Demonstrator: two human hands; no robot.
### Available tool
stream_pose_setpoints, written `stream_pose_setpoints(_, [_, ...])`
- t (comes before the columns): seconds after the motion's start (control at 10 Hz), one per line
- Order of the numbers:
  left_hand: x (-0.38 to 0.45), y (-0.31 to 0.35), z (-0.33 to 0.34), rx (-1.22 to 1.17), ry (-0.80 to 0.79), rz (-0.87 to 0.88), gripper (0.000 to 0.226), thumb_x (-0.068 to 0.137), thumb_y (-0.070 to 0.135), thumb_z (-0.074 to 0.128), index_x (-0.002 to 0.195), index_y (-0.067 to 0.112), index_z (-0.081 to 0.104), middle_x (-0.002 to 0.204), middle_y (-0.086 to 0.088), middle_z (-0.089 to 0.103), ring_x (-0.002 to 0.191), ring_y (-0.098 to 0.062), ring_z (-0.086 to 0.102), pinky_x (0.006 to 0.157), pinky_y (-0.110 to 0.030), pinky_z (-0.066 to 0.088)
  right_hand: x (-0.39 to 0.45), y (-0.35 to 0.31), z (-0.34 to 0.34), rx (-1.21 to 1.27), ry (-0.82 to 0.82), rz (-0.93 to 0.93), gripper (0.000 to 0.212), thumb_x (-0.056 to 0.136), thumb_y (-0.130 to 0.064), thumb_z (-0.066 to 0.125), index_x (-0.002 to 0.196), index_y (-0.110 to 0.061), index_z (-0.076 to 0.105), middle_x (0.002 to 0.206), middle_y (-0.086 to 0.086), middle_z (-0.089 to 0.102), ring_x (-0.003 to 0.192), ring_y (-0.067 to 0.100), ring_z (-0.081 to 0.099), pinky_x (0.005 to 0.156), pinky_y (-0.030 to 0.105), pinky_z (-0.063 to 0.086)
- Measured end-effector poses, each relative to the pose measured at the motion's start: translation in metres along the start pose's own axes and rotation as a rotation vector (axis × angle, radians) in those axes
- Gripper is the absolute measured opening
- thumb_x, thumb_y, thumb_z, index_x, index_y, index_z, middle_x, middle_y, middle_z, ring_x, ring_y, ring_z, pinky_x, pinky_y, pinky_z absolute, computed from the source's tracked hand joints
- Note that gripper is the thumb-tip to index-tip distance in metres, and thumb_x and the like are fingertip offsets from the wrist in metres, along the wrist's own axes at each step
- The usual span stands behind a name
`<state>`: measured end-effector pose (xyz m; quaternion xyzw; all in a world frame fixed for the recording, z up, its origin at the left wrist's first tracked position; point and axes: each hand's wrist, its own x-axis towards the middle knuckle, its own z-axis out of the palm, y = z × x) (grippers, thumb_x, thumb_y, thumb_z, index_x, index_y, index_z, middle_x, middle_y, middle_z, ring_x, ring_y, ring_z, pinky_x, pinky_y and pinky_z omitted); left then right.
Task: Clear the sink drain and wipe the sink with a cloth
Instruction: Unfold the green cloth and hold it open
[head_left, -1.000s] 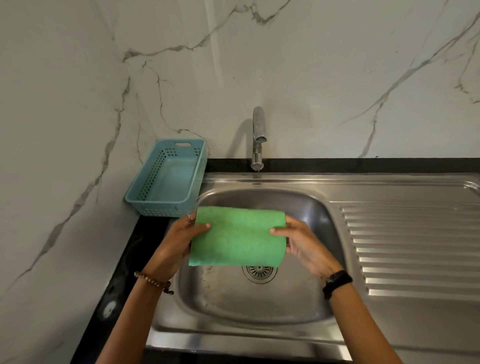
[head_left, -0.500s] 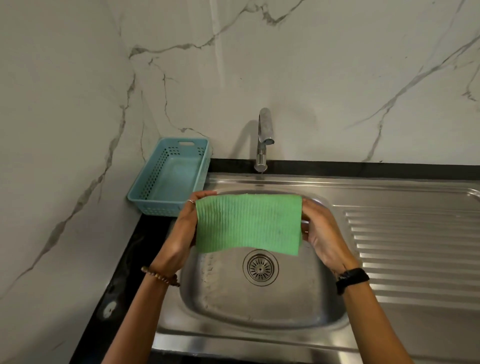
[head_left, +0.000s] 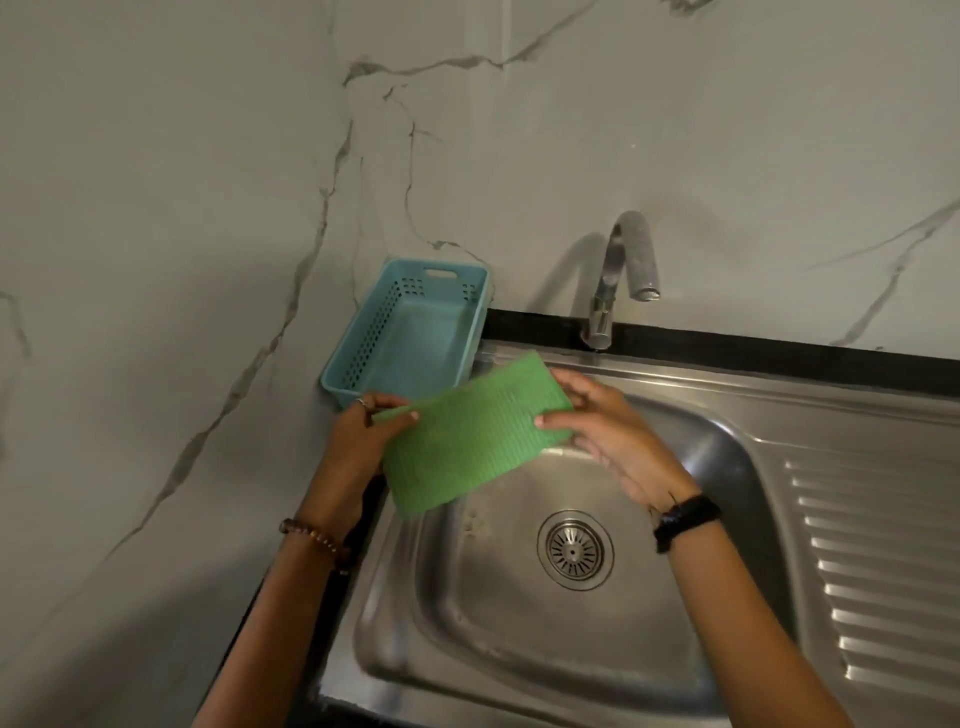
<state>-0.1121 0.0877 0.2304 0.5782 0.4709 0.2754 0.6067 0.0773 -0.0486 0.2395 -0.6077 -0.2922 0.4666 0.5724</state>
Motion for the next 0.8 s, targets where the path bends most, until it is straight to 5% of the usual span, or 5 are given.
stream_pose_setpoints(0.2, [0.068,0.017,-0.022,0.236,0.109,0.160,0.028,0.078,-0.006,0.060,0.081,0.019,0.048,0.075,0.000,0.050,0.075,-0.021,0.050,0.070,-0.034,0.043,0.113,-0.053,0.042,-0.500,0.303,-0.320,0.049,0.076,0.000,0.067,0.122,-0.015,0.055,0.112,0.007,0.054,0.097,0.013,0.053,0.088,0.026,0.047])
stream_pose_setpoints(0.3, [0.103,0.017,-0.013,0.581,0.087,0.252,0.047,0.077,-0.003,0.059,0.119,0.015,0.044,0.104,-0.011,0.044,0.087,-0.027,0.052,0.076,-0.035,0.043,0.169,-0.054,0.060,-0.761,0.351,-0.455,0.037,0.079,0.005,0.058,0.112,-0.010,0.050,0.112,0.012,0.044,0.095,0.024,0.054,0.083,0.038,0.050])
stream_pose_setpoints(0.4, [0.134,0.007,0.001,0.951,0.023,0.216,0.047,0.087,0.001,0.049,0.132,0.013,0.041,0.131,-0.021,0.034,0.106,-0.036,0.053,0.082,-0.032,0.041,0.218,-0.035,0.075,-1.006,0.246,-0.496,0.025,0.083,0.007,0.047,0.106,-0.002,0.049,0.110,0.018,0.044,0.085,0.036,0.056,0.069,0.042,0.048])
stream_pose_setpoints(0.6, [0.170,-0.013,0.007,1.309,-0.230,0.012,0.043,0.095,0.013,0.035,0.138,0.018,0.035,0.151,-0.020,0.010,0.120,-0.040,0.046,0.099,-0.041,0.038,0.272,0.001,0.092,-1.500,-0.050,-0.276,0.027,0.094,-0.004,0.042,0.119,-0.001,0.050,0.125,0.020,0.053,0.109,0.035,0.056,0.087,0.043,0.045])
stream_pose_setpoints(0.8, [0.159,0.004,0.016,1.157,-0.049,0.220,0.033,0.092,0.018,0.047,0.125,0.010,0.051,0.138,-0.017,0.037,0.116,-0.033,0.049,0.092,-0.042,0.044,0.228,-0.017,0.094,-1.328,0.136,-0.364,0.029,0.090,-0.003,0.044,0.117,-0.007,0.056,0.119,0.016,0.062,0.107,0.033,0.058,0.086,0.042,0.048])
